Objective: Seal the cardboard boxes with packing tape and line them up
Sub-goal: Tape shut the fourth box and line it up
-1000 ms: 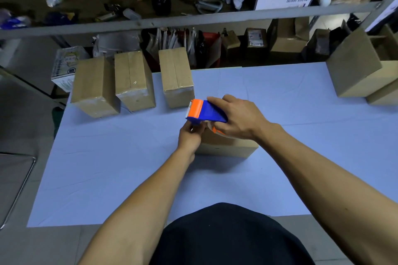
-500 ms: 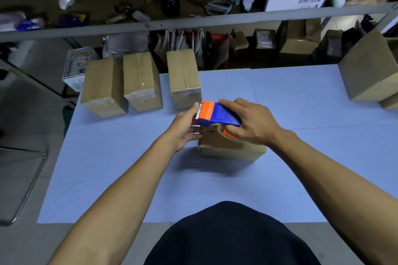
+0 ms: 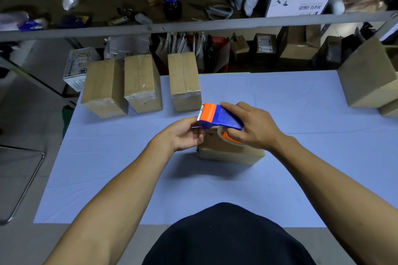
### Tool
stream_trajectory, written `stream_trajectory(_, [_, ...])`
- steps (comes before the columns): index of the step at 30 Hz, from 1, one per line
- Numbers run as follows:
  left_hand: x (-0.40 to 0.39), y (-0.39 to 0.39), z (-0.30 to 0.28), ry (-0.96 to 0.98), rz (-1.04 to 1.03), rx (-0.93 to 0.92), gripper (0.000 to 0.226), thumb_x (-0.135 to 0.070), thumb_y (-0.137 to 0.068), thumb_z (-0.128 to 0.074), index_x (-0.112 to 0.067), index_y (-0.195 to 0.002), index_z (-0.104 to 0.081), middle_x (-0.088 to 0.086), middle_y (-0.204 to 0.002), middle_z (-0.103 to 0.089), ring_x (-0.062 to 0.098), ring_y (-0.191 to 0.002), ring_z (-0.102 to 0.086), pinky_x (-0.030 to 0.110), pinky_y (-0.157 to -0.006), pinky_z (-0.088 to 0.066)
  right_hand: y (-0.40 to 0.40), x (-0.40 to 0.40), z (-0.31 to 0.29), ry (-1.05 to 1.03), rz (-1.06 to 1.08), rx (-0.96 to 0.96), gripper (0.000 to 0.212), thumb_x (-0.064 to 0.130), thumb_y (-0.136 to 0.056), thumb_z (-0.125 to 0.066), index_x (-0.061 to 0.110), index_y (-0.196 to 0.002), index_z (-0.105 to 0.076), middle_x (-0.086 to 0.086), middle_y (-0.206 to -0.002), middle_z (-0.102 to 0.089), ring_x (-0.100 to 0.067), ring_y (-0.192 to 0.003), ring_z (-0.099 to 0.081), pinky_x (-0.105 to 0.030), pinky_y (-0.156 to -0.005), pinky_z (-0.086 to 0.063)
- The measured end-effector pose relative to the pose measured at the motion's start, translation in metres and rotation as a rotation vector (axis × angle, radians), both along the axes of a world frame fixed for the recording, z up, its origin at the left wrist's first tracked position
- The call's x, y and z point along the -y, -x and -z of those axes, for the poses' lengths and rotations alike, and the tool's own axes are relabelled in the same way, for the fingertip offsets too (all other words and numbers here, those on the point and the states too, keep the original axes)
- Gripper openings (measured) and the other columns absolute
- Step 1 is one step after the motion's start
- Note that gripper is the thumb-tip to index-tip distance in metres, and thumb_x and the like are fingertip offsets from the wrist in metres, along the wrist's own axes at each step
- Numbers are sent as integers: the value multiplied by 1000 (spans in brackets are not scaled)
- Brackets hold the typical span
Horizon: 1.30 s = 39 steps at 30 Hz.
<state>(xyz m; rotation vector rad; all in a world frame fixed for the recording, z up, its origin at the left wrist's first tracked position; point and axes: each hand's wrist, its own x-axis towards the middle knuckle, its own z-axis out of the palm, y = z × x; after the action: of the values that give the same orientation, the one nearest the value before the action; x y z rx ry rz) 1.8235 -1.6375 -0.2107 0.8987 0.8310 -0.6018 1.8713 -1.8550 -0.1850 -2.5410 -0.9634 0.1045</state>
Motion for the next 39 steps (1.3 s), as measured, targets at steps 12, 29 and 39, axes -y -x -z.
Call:
stream_trajectory(12, [2, -3, 2, 110, -95, -37, 16, -13, -102, -50, -7, -94, -64, 3, -60, -57, 5, -44, -50, 15, -39, -46, -1, 2, -2, 4, -14, -25, 69, 54, -82, -48, 32, -148, -39, 5, -114, -59, -19, -94, -56, -27, -68, -41])
stream_trajectory(29, [12, 3, 19, -620, -387, 237, 27, -13, -100, -54, -13, -74, -55, 4, -65, -41, 16, -61, -36, 24, -53, -39, -11, -3, -6, 91, -93, 4, 68, 60, -83, -53, 37, -144, -36, 4, -102, -58, -21, -84, -56, -27, -64, -37])
stream_trajectory(39, [-24, 27, 59, -620, -457, 121, 24, -10, -100, -52, -14, -76, -52, 0, -62, -38, 10, -42, -30, 23, -47, -33, -16, 23, -12, 255, -102, 64, 66, 58, -79, -57, 41, -142, -41, 7, -99, -58, -23, -85, -60, -29, -62, -39])
